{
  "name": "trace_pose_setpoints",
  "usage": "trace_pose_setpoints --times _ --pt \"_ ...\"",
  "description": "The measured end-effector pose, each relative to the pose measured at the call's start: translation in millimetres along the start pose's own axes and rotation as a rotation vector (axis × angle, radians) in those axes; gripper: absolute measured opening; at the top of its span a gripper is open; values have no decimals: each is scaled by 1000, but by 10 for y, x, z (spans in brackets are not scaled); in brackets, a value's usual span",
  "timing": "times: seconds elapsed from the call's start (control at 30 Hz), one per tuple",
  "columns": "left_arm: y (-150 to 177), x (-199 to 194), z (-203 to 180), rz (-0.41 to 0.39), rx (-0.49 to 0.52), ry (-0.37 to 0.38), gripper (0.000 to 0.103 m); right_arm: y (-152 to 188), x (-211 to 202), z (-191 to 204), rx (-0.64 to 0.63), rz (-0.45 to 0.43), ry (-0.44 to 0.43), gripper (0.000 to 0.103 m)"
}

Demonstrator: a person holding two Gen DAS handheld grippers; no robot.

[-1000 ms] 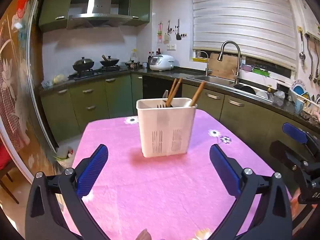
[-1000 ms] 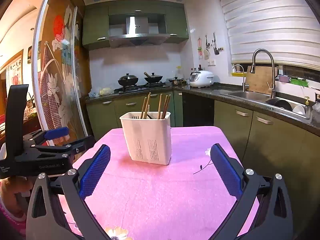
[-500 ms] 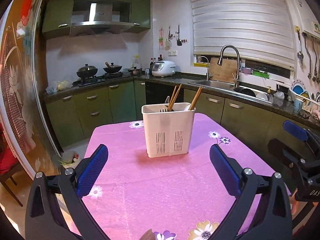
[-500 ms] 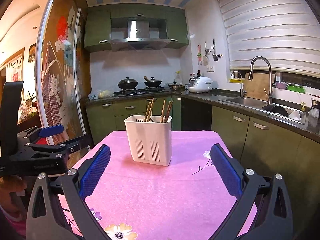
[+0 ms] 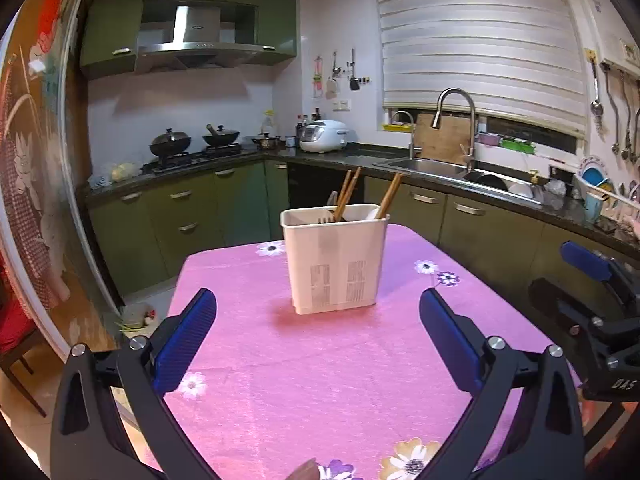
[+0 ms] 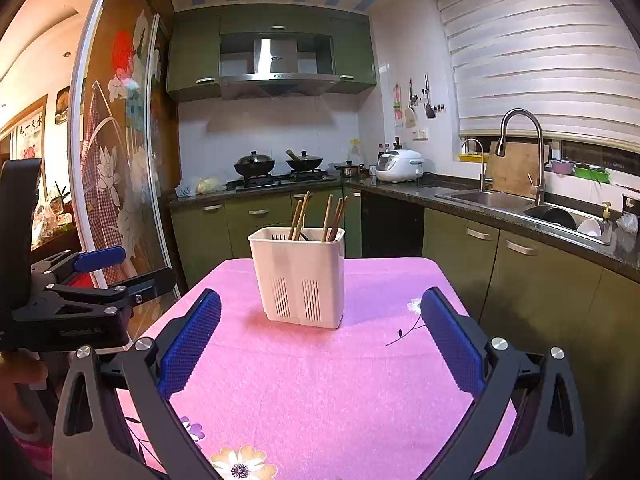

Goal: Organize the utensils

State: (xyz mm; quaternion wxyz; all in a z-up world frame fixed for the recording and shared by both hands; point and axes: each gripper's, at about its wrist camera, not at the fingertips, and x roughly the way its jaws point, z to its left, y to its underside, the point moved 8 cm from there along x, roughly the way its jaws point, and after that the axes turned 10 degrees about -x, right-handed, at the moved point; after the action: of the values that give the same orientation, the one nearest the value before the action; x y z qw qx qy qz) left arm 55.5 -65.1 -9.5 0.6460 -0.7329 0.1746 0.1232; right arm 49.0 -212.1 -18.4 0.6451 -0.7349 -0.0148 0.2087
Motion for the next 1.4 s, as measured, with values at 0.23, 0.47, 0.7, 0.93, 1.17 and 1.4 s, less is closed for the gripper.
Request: trace_pose_setpoints --times 0.23,0.47,0.7,0.93,1.17,1.4 --pt "7 63 -21 25 -18 28 97 7 42 -33 4 5 3 99" --pt "30 95 -15 26 -11 15 97 30 70 -42 7 10 4 99" --pt "54 105 -24 31 -11 13 97 61 93 -6 5 20 1 99" --pt "47 106 -16 29 -16 14 97 82 110 0 6 24 1 99" --pt "42 97 -15 29 -10 11 97 86 128 3 6 27 3 99" --pt "48 98 -25 30 -11 15 97 108 142 6 8 30 4 99"
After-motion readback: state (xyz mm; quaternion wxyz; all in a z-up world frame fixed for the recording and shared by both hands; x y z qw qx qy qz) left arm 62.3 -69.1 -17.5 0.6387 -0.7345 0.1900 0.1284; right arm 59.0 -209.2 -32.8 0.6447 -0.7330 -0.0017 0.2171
